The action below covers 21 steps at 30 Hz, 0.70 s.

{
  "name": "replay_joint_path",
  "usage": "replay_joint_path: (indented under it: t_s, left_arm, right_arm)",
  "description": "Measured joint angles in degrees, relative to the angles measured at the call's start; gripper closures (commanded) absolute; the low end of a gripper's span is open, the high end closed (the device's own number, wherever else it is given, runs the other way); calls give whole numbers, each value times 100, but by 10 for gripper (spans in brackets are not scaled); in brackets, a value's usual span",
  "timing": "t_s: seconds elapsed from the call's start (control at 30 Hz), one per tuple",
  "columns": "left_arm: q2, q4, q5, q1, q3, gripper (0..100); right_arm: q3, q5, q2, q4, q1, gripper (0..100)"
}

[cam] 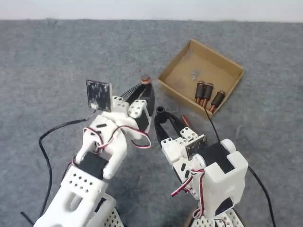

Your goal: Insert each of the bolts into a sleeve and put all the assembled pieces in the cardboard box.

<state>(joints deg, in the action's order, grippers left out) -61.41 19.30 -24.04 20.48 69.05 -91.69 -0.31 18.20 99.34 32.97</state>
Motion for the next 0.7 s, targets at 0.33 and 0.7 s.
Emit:
replay_joint_path:
  t_s: [0.33, 0.7]
  left_arm:
    - [-114, -246, 0, 105, 123, 988]
    - [387, -1169, 0, 105, 220, 988]
  right_arm:
    - [0, 0, 0, 0, 0, 986]
    - [0, 26, 0, 0, 0, 986]
